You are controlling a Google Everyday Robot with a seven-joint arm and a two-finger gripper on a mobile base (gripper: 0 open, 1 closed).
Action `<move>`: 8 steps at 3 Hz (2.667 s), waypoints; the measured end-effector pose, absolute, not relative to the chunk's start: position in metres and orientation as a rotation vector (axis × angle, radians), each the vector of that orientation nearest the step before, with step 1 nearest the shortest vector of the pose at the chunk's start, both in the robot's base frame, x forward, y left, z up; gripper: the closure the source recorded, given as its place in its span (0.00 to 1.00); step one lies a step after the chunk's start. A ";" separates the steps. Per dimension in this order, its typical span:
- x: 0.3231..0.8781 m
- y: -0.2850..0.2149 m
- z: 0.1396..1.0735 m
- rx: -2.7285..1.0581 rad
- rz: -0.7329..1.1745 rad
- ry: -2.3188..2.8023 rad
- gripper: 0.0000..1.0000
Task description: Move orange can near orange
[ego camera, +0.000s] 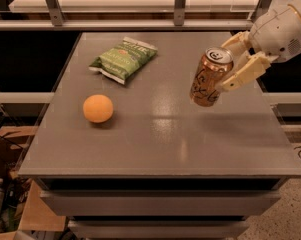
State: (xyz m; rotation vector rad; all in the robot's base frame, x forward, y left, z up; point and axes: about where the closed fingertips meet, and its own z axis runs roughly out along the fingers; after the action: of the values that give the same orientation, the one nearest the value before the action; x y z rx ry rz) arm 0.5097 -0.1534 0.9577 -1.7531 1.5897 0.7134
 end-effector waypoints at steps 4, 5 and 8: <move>0.524 -0.014 0.942 -2.045 0.924 1.282 1.00; 0.514 0.012 0.935 -2.109 0.970 1.227 1.00; 0.499 0.037 0.910 -2.200 0.989 1.219 1.00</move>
Offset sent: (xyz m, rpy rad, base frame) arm 0.0192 0.0991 -0.0131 0.0123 0.0191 0.2628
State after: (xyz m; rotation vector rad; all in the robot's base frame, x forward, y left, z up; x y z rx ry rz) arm 0.4992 0.0366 0.9104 -2.1996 1.2194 0.9892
